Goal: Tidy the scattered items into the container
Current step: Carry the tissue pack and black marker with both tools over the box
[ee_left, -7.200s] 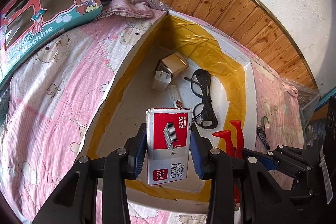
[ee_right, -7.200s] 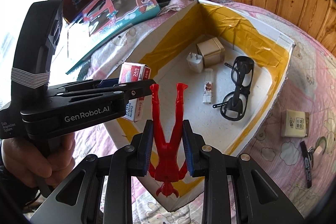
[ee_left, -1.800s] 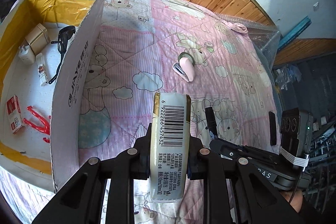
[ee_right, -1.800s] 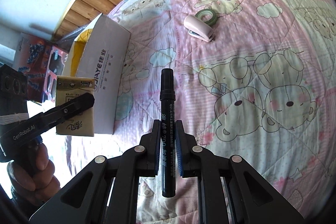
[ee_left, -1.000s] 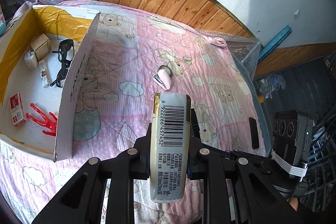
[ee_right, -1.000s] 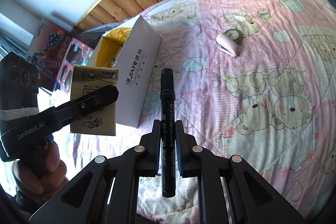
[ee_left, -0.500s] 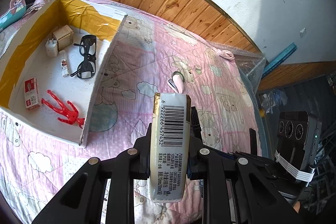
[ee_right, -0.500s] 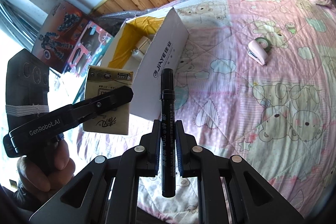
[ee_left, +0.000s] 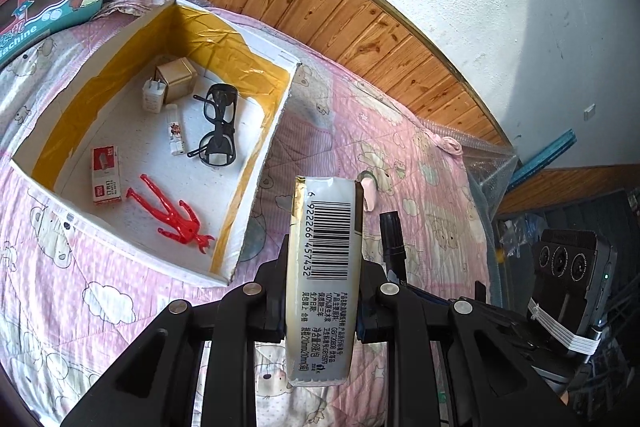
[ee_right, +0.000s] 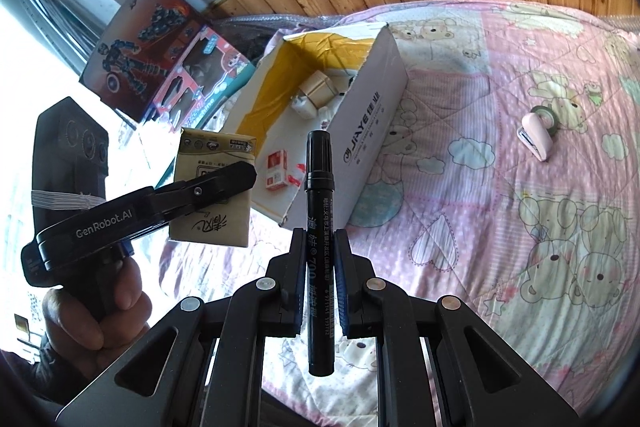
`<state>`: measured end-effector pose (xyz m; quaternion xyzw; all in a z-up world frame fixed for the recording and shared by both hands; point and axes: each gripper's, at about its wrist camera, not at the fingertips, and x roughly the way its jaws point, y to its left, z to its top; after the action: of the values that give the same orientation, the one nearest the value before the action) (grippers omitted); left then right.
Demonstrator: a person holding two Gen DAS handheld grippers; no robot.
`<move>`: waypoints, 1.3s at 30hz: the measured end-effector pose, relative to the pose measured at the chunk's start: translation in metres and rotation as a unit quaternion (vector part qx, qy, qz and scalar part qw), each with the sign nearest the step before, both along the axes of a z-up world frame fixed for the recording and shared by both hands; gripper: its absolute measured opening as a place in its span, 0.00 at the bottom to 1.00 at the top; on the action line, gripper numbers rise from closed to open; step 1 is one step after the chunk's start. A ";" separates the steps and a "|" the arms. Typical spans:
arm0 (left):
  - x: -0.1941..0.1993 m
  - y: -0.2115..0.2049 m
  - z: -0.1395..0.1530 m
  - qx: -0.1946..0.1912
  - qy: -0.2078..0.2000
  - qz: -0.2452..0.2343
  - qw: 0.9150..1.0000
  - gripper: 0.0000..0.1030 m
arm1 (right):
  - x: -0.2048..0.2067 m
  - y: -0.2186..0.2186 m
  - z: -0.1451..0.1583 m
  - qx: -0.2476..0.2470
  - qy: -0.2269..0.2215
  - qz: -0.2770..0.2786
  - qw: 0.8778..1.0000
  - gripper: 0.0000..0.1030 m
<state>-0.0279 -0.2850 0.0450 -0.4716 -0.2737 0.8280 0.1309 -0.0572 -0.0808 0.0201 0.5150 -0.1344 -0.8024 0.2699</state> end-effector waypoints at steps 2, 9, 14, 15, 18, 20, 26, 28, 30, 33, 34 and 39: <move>0.000 -0.007 0.002 0.000 0.001 0.008 1.000 0.23 | -0.002 -0.005 0.003 -0.001 0.002 0.007 1.000 0.13; -0.002 -0.026 0.007 0.003 0.005 0.030 1.000 0.23 | -0.010 -0.025 0.010 -0.003 0.009 0.033 0.999 0.13; -0.004 -0.038 0.012 0.004 0.009 0.044 0.999 0.23 | -0.018 -0.038 0.015 -0.006 0.014 0.049 0.999 0.13; -0.005 -0.040 0.013 0.005 0.010 0.046 0.999 0.23 | -0.019 -0.041 0.016 -0.006 0.015 0.053 0.998 0.13; -0.007 -0.047 0.015 0.005 0.011 0.056 0.998 0.23 | -0.024 -0.048 0.018 -0.007 0.018 0.063 0.998 0.13; -0.008 -0.050 0.017 0.004 0.013 0.060 0.998 0.23 | -0.028 -0.053 0.019 -0.008 0.018 0.069 0.997 0.13; -0.013 -0.064 0.020 0.000 0.015 0.077 0.997 0.23 | -0.041 -0.071 0.024 -0.016 0.021 0.088 0.996 0.13; -0.014 -0.069 0.019 -0.001 0.014 0.083 0.996 0.23 | -0.044 -0.077 0.024 -0.016 0.022 0.095 0.995 0.13; -0.016 -0.075 0.019 -0.001 0.013 0.090 0.996 0.23 | -0.048 -0.083 0.023 -0.016 0.021 0.100 0.995 0.13; -0.019 -0.083 0.017 0.001 0.009 0.099 0.995 0.23 | -0.054 -0.089 0.022 -0.018 0.019 0.105 0.994 0.13; -0.020 -0.085 0.017 0.001 0.008 0.101 0.995 0.23 | -0.056 -0.090 0.022 -0.018 0.018 0.107 0.994 0.13; -0.028 -0.094 0.015 -0.004 0.006 0.112 0.994 0.23 | -0.068 -0.098 0.020 -0.022 0.013 0.110 0.994 0.13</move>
<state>-0.0560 -0.3792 0.0599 -0.4337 -0.3204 0.8413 0.0368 -0.1252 -0.1785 0.0400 0.5099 -0.0907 -0.7713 0.3700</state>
